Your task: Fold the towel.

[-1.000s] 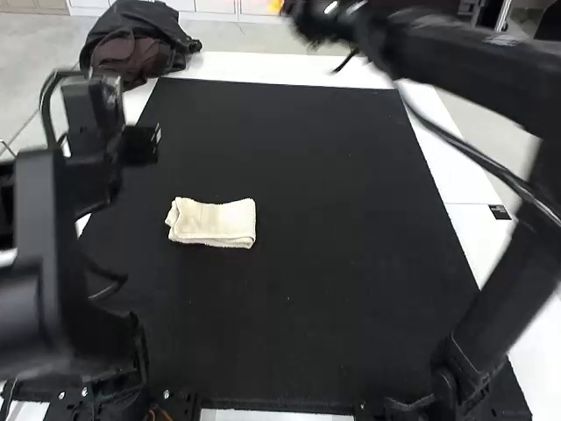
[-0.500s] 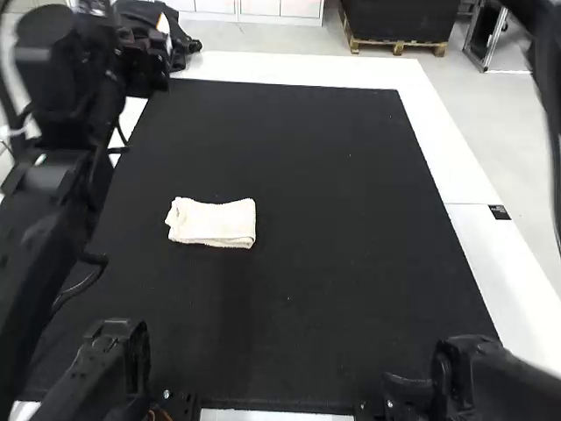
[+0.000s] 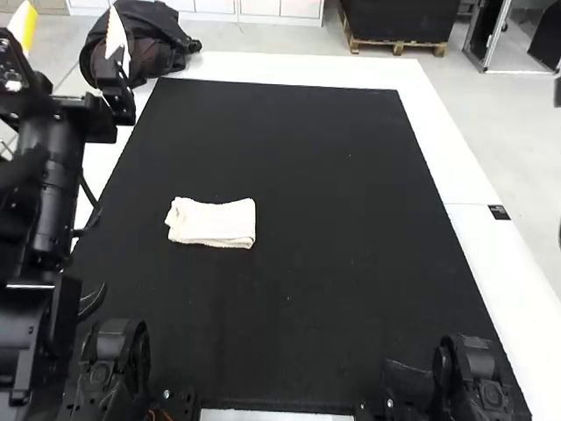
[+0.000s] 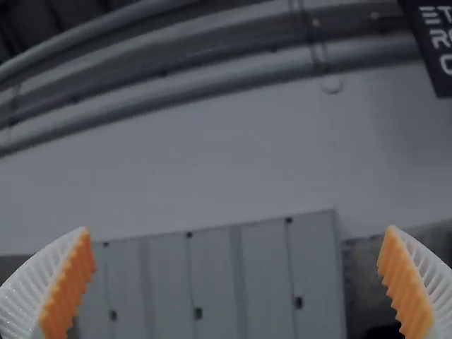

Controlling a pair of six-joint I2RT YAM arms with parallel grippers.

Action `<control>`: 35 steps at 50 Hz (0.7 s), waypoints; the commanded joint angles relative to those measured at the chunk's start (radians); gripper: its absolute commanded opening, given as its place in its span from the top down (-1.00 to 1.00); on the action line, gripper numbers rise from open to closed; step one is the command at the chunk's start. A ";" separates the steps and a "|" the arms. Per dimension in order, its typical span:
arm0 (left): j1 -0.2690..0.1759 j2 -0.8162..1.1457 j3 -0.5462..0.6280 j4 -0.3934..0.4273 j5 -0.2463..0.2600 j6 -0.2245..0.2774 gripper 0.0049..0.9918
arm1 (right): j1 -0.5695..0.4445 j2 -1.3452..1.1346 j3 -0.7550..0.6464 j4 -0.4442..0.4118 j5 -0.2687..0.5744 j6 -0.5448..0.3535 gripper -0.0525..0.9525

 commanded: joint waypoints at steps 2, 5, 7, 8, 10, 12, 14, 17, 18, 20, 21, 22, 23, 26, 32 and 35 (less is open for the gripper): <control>0.007 -0.004 -0.068 0.094 -0.020 0.027 -0.96 | -0.013 -0.006 -0.147 0.041 0.158 -0.084 -0.94; 0.007 -0.004 -0.155 0.229 -0.043 0.044 -0.96 | -0.011 -0.006 -0.282 0.173 0.098 -0.152 -0.94; 0.007 -0.006 -0.210 0.289 -0.052 0.080 -0.96 | -0.011 -0.006 -0.373 0.231 0.073 -0.167 -0.94; 0.009 -0.006 -0.247 0.329 -0.055 0.089 -0.96 | -0.010 -0.006 -0.433 0.282 0.072 -0.167 -0.94; 0.007 -0.004 -0.310 0.384 -0.054 0.104 -0.96 | -0.011 -0.006 -0.535 0.394 0.059 -0.169 -0.94; 0.005 -0.006 -0.388 0.450 -0.046 0.112 -0.96 | -0.011 -0.008 -0.640 0.499 0.035 -0.195 -0.94; 0.004 -0.006 -0.450 0.505 -0.034 0.112 -0.96 | -0.014 -0.008 -0.712 0.559 0.032 -0.232 -0.94; 0.004 -0.004 -0.525 0.528 -0.028 0.127 -0.96 | -0.014 -0.008 -0.799 0.573 0.032 -0.245 -0.94; 0.004 -0.004 -0.548 0.542 -0.028 0.141 -0.96 | -0.014 -0.008 -0.827 0.571 0.033 -0.247 -0.94; 0.004 -0.006 -0.580 0.542 -0.029 0.142 -0.96 | -0.014 -0.008 -0.873 0.570 0.035 -0.248 -0.94; 0.004 -0.004 -0.583 0.504 -0.025 0.144 -0.96 | -0.016 -0.008 -0.893 0.571 0.039 -0.248 -0.94; 0.005 -0.006 -0.575 0.441 -0.031 0.146 -0.96 | -0.016 -0.008 -0.900 0.542 0.052 -0.252 -0.94; 0.005 -0.004 -0.574 0.407 -0.031 0.142 -0.96 | -0.016 -0.008 -0.896 0.481 0.059 -0.259 -0.94; 0.005 -0.004 -0.574 0.324 -0.031 0.139 -0.96 | -0.016 -0.009 -0.896 0.387 0.059 -0.252 -0.94; 0.002 -0.006 -0.574 0.176 -0.028 0.112 -0.96 | -0.017 -0.008 -0.896 0.255 0.061 -0.179 -0.94; 0.002 -0.004 -0.574 0.117 -0.028 0.109 -0.96 | -0.016 -0.008 -0.896 0.189 0.058 -0.193 -0.94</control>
